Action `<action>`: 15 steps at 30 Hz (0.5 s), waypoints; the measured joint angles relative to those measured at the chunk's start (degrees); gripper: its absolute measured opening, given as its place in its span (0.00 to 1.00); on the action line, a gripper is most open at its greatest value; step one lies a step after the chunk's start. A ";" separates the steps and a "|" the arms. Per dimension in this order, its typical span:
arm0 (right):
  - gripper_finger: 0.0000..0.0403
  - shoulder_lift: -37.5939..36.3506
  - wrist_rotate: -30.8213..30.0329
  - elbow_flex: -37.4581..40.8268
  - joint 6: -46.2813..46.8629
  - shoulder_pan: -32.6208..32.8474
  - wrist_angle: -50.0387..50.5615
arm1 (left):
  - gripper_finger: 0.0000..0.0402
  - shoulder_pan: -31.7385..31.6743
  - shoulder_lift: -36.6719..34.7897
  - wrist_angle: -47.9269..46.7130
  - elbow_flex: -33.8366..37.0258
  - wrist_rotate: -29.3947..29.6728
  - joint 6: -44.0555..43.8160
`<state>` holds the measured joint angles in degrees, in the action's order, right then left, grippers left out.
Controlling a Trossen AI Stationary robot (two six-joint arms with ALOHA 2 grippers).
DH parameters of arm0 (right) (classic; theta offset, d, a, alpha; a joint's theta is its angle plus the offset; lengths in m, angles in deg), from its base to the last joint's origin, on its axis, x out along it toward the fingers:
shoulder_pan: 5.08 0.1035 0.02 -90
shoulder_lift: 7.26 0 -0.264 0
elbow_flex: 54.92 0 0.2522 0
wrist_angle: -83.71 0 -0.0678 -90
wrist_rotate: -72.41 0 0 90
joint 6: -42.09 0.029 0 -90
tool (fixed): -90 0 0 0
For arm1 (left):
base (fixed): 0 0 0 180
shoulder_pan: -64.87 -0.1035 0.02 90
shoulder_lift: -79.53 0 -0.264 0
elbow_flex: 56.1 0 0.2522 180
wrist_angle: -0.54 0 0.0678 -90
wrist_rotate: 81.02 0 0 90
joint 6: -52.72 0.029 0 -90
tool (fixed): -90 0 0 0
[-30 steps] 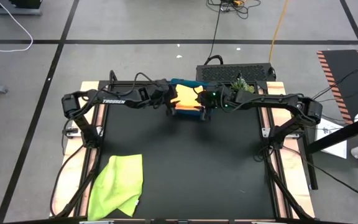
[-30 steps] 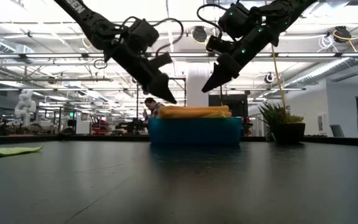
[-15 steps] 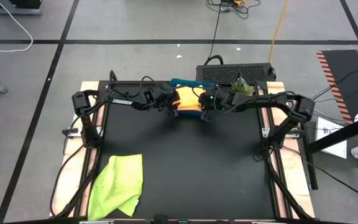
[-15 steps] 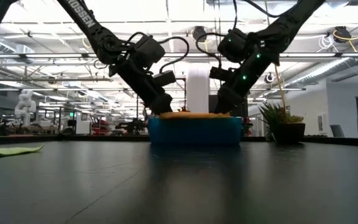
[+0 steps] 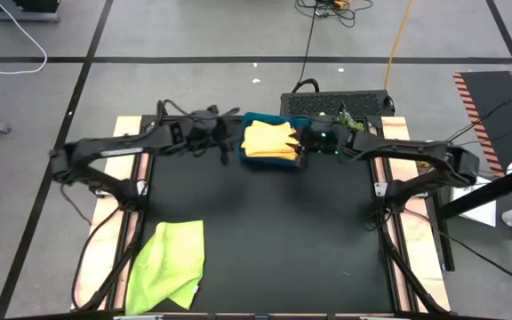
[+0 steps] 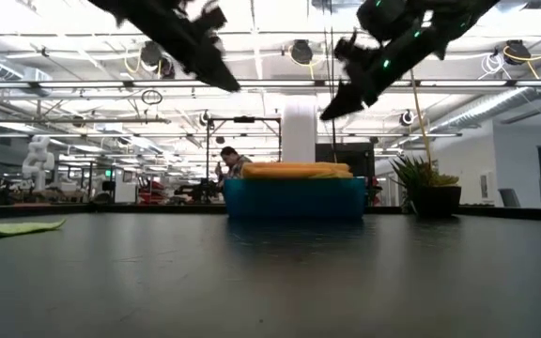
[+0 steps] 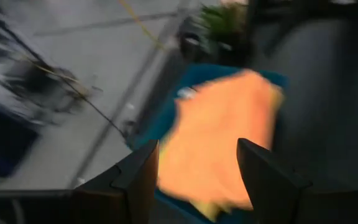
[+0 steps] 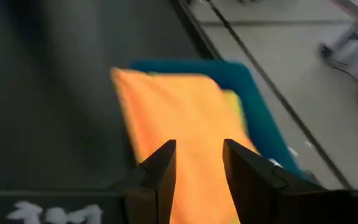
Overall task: Fold microfiber towels
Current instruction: Fold the green microfiber cloth
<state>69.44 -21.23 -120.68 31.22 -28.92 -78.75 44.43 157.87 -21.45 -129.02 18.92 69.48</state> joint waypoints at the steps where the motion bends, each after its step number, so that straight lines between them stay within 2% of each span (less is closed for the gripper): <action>1: 0.31 -1.24 2.00 0.30 0.80 0.57 -0.17 | 0.54 1.12 -2.03 -3.59 0.00 -0.69 -1.39; 5: 0.31 -4.95 12.37 5.75 4.66 4.16 -7.98 | 0.54 7.13 -7.48 -17.52 0.02 -7.23 -9.11; 8: 0.31 -6.05 18.63 13.30 7.65 8.21 -21.21 | 0.54 13.12 -7.60 -25.46 0.04 -9.07 -15.59; 12: 0.31 -6.07 20.12 22.98 9.95 14.75 -40.40 | 0.54 22.27 -6.30 -33.28 1.58 -3.74 -25.80; 15: 0.31 -6.09 17.70 27.97 10.62 20.18 -50.03 | 0.54 28.10 -4.93 -37.97 4.53 -2.56 -32.59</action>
<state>63.35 -3.53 -92.70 41.84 -8.74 -128.78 72.53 152.95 -59.42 -124.48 16.36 36.89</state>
